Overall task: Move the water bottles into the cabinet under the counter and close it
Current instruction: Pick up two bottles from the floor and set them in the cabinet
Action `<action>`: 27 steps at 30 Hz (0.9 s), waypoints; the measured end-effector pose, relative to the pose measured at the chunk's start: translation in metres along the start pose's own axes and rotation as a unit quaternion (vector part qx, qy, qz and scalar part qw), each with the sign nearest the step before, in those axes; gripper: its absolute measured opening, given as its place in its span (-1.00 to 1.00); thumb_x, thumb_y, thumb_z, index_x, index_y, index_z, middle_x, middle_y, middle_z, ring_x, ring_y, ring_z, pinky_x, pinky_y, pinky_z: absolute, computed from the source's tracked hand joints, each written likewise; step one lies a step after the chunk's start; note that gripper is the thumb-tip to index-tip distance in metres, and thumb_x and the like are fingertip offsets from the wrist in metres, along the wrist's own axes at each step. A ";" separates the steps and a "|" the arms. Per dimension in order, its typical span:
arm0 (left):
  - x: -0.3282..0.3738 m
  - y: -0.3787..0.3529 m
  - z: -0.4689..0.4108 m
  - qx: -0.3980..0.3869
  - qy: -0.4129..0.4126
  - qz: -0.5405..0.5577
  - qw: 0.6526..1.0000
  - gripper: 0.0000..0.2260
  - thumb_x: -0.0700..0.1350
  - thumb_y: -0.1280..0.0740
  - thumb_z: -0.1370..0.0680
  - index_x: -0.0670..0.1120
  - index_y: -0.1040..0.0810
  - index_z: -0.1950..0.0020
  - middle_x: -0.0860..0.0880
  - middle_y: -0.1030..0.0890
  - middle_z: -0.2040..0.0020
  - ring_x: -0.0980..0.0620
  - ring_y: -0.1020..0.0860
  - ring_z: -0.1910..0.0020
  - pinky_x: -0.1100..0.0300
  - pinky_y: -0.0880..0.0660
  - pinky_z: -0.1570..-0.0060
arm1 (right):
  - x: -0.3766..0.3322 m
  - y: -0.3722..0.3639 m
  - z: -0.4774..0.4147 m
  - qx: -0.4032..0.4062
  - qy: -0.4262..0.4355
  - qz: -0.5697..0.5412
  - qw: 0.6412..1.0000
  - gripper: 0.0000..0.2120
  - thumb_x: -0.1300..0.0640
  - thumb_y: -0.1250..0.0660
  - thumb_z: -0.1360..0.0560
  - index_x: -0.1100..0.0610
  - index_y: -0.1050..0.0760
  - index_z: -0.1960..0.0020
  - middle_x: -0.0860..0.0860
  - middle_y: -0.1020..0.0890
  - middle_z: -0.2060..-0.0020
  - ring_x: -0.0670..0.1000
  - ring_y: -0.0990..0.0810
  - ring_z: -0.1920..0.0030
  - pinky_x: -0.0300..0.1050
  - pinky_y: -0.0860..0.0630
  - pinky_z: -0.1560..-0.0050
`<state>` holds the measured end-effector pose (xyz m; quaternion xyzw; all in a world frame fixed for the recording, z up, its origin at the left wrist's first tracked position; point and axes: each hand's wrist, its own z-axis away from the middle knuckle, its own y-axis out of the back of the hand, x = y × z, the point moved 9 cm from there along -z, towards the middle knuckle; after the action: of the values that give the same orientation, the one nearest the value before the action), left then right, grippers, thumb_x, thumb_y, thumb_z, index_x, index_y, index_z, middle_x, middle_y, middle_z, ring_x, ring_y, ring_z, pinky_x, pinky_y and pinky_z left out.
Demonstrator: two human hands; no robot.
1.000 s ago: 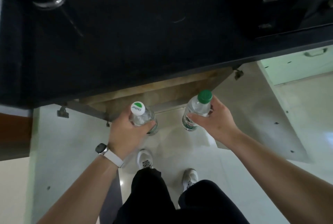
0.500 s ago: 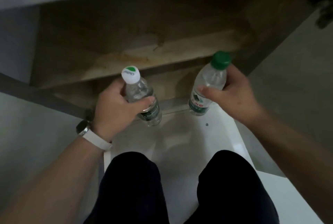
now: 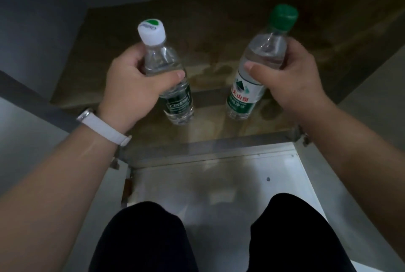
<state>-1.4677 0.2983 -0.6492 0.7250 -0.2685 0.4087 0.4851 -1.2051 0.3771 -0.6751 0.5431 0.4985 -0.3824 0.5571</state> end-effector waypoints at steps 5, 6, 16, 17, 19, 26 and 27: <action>0.006 0.008 -0.027 0.027 -0.015 0.016 0.999 -0.62 -0.03 -0.57 -0.41 0.04 -0.60 -0.19 0.14 -0.68 -0.04 0.20 -0.64 -0.03 0.20 -0.57 -0.07 | -0.022 -0.014 -0.024 -0.012 0.018 -0.026 0.999 -0.65 0.05 -0.52 -0.43 -0.09 -0.51 -0.16 -0.16 -0.68 0.00 -0.26 -0.65 0.04 -0.32 -0.57 0.07; 0.006 0.009 -0.032 0.031 -0.014 0.018 0.999 -0.62 -0.03 -0.57 -0.41 0.03 -0.60 -0.19 0.13 -0.68 -0.04 0.20 -0.65 -0.02 0.21 -0.57 -0.05 | -0.024 -0.017 -0.030 -0.011 0.021 -0.036 0.999 -0.65 0.07 -0.52 -0.43 -0.06 -0.51 -0.16 -0.14 -0.68 0.00 -0.24 -0.66 0.03 -0.30 -0.58 0.07; 0.002 0.012 -0.078 0.073 0.011 0.042 0.996 -0.64 -0.01 -0.59 -0.37 0.14 -0.60 -0.11 0.16 -0.69 -0.01 0.24 -0.65 0.01 0.18 -0.58 -0.06 | -0.023 -0.046 -0.082 -0.012 0.008 -0.052 0.999 -0.60 0.07 -0.56 -0.37 -0.06 -0.51 -0.15 -0.13 -0.68 0.04 -0.24 -0.66 0.09 -0.25 -0.56 0.09; 0.001 0.010 -0.080 0.072 0.014 0.038 0.997 -0.65 0.00 -0.59 -0.37 0.15 -0.59 -0.10 0.17 -0.68 -0.01 0.24 -0.64 0.01 0.16 -0.58 -0.08 | -0.023 -0.047 -0.085 -0.011 0.003 -0.052 0.999 -0.61 0.07 -0.56 -0.37 -0.08 -0.51 -0.14 -0.15 -0.68 0.05 -0.25 -0.66 0.11 -0.26 -0.55 0.11; -0.002 0.004 -0.083 0.064 0.015 0.033 0.997 -0.66 -0.01 -0.57 -0.40 0.14 -0.58 -0.12 0.19 -0.66 -0.02 0.23 -0.63 -0.02 0.13 -0.58 -0.12 | -0.020 -0.050 -0.090 -0.010 -0.002 -0.050 0.999 -0.62 0.05 -0.56 -0.38 -0.13 -0.49 -0.11 -0.18 -0.66 0.08 -0.32 -0.63 0.17 -0.33 -0.52 0.18; -0.011 -0.010 -0.082 0.072 0.025 0.037 0.996 -0.56 0.00 -0.56 -0.42 0.12 -0.52 -0.26 0.17 -0.64 -0.10 0.17 -0.61 -0.10 0.07 -0.55 -0.20 | -0.006 -0.063 -0.084 -0.034 0.018 -0.028 0.999 -0.47 0.05 -0.56 -0.38 -0.12 -0.40 -0.25 -0.21 -0.61 0.05 -0.41 -0.58 0.17 -0.48 -0.48 0.27; -0.012 -0.010 -0.082 0.075 0.026 0.037 0.996 -0.55 0.00 -0.56 -0.42 0.11 -0.52 -0.26 0.16 -0.65 -0.10 0.17 -0.61 -0.10 0.06 -0.56 -0.20 | -0.006 -0.063 -0.084 -0.030 0.024 -0.023 0.999 -0.46 0.04 -0.56 -0.38 -0.14 -0.39 -0.26 -0.22 -0.61 0.05 -0.40 -0.58 0.15 -0.47 -0.48 0.24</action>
<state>-1.4933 0.3780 -0.6479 0.7379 -0.2508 0.4643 0.4208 -1.2790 0.4519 -0.6763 0.5232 0.5353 -0.3667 0.5524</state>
